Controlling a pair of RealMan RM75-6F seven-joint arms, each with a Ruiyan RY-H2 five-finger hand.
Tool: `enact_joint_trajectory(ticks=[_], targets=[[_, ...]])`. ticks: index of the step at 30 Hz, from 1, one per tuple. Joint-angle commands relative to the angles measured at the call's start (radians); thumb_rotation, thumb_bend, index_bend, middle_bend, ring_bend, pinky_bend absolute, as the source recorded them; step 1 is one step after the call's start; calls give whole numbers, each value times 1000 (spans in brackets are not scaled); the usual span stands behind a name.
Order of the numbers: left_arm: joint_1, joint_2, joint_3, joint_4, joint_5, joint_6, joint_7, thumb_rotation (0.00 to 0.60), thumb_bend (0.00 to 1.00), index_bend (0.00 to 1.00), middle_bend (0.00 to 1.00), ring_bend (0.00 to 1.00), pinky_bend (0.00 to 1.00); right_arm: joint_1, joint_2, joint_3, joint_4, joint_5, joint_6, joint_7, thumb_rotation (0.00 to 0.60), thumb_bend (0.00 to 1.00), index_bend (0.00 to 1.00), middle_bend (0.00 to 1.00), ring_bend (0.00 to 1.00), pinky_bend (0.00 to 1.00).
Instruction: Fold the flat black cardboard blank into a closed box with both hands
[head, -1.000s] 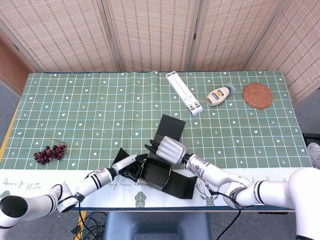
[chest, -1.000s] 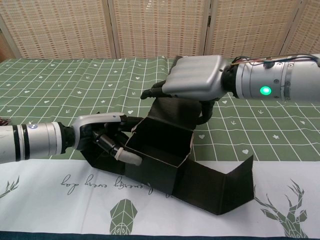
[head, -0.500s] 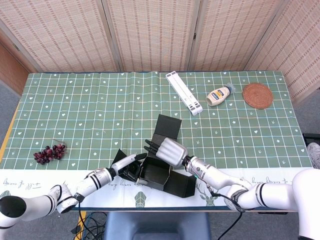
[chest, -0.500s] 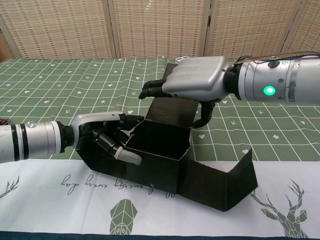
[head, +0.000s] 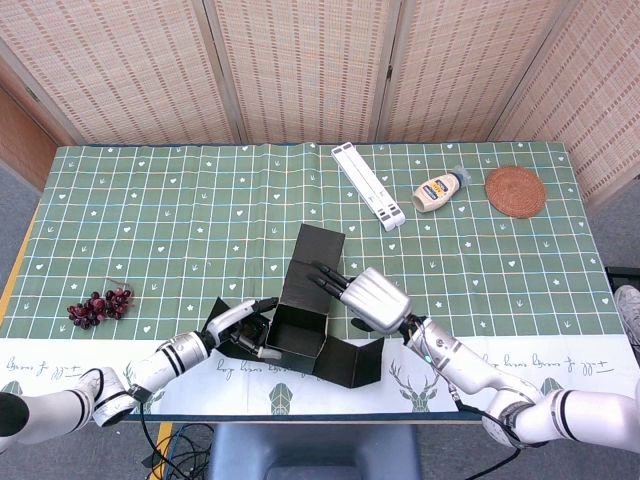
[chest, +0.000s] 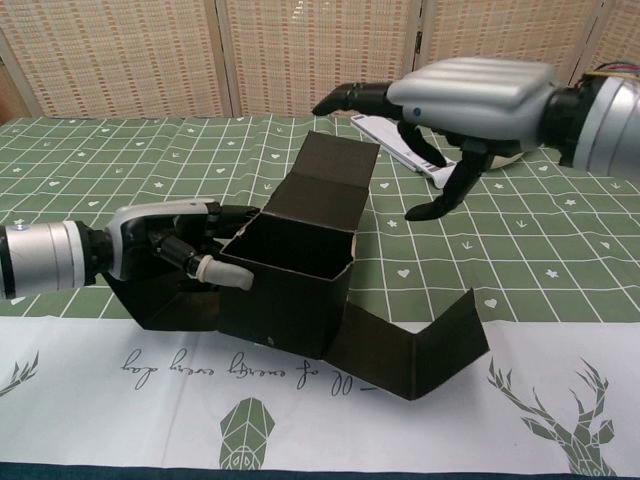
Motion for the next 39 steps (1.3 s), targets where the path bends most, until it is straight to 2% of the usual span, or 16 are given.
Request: enact_joint_trajectory(ticks=[1, 7, 14, 20, 23, 28, 33, 39], targets=[[4, 24, 1, -9, -1, 13, -32, 600, 76, 203, 241, 676, 885, -67, 6, -16, 21, -53, 82, 60, 600, 204, 0, 1, 705, 1000], [6, 57, -7, -26, -13, 19, -99, 600, 76, 208, 255, 677, 885, -139, -11, -28, 53, -91, 167, 130, 600, 205, 0, 5, 706, 1000], [-1, 117, -39, -53, -45, 15, -191, 600, 76, 208, 255, 676, 885, -223, -27, -38, 80, -127, 265, 194, 600, 205, 0, 18, 705, 1000], [-12, 169, -64, -82, -70, -11, -245, 600, 76, 206, 255, 676, 885, -266, -72, -28, 122, -142, 309, 205, 600, 201, 0, 18, 706, 1000], [-16, 190, -76, -100, -82, -24, -264, 600, 76, 205, 255, 676, 885, -276, -121, -5, 161, -142, 329, 197, 600, 147, 0, 9, 705, 1000], [-22, 220, -90, -137, -86, -39, -303, 600, 76, 202, 255, 676, 885, -278, -255, 51, 253, -143, 376, 178, 600, 48, 0, 0, 695, 1000], [-27, 244, -97, -164, -78, -48, -341, 600, 76, 198, 255, 676, 886, -261, -387, 99, 365, -143, 400, 183, 600, 25, 0, 0, 673, 1000], [-29, 260, -93, -171, -60, -48, -389, 600, 75, 193, 255, 676, 886, -231, -509, 130, 495, -158, 417, 223, 600, 17, 0, 0, 642, 1000]])
